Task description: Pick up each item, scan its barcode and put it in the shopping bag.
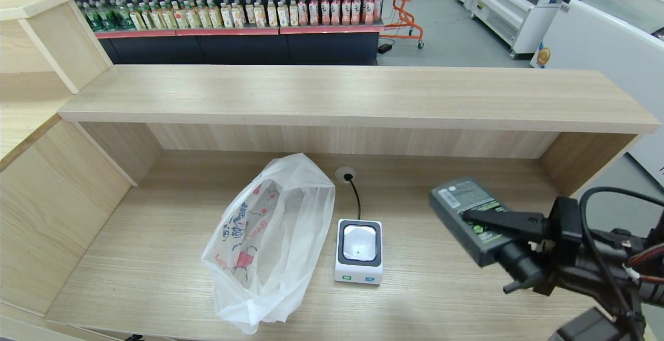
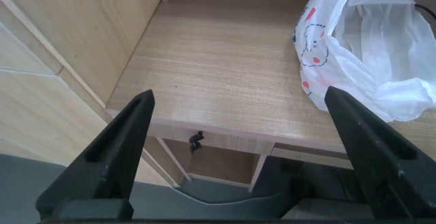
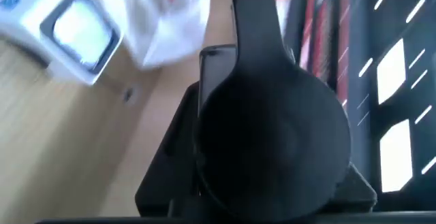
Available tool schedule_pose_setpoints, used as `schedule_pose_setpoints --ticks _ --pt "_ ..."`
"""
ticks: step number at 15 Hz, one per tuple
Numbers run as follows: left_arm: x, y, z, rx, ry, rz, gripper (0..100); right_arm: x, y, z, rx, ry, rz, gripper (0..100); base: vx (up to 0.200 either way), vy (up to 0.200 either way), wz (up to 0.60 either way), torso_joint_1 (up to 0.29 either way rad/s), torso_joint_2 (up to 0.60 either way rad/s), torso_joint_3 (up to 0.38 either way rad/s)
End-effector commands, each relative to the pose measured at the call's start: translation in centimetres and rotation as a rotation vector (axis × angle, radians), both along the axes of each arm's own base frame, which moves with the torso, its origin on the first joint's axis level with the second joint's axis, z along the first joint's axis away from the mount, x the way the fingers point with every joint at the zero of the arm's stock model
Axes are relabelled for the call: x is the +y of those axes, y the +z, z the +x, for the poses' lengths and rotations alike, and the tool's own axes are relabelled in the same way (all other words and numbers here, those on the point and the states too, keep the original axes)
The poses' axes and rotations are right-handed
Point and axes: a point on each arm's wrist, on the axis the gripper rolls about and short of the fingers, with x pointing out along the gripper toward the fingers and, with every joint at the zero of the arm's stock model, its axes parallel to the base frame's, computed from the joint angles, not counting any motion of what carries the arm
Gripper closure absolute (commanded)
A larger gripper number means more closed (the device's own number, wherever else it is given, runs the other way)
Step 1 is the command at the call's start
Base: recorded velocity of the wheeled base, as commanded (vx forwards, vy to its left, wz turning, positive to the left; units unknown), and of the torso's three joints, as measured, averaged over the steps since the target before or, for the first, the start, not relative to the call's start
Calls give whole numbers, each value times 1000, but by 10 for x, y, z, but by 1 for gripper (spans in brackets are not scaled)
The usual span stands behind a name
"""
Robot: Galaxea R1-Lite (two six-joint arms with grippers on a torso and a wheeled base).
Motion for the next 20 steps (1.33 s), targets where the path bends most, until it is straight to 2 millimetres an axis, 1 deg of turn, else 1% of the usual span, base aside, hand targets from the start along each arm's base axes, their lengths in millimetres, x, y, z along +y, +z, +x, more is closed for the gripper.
schedule_pose_setpoints --ticks 1,2,4,8,10,13,16,20 --pt "0 0 0 0 0 0 0 52 -33 -9 -136 441 -154 100 0 0 0 0 0 0" --pt "0 0 0 0 0 0 0 58 -40 -12 -162 523 -178 100 0 0 0 0 0 0" --pt "0 0 0 0 0 0 0 60 -45 -13 -217 622 -183 100 0 0 0 0 0 0" --pt "0 0 0 0 0 0 0 58 -42 -16 -314 688 -168 100 0 0 0 0 0 0" --pt "0 0 0 0 -1 0 0 57 -42 -15 -317 682 -171 100 0 0 0 0 0 0" --pt "0 0 0 0 0 0 0 52 -39 -13 -364 661 -177 100 0 0 0 0 0 0" --pt "0 0 0 0 0 0 0 47 -36 -13 -375 641 -177 100 0 0 0 0 0 0" --pt "0 0 0 0 0 2 0 47 -35 -14 -383 640 -176 100 0 0 0 0 0 0"
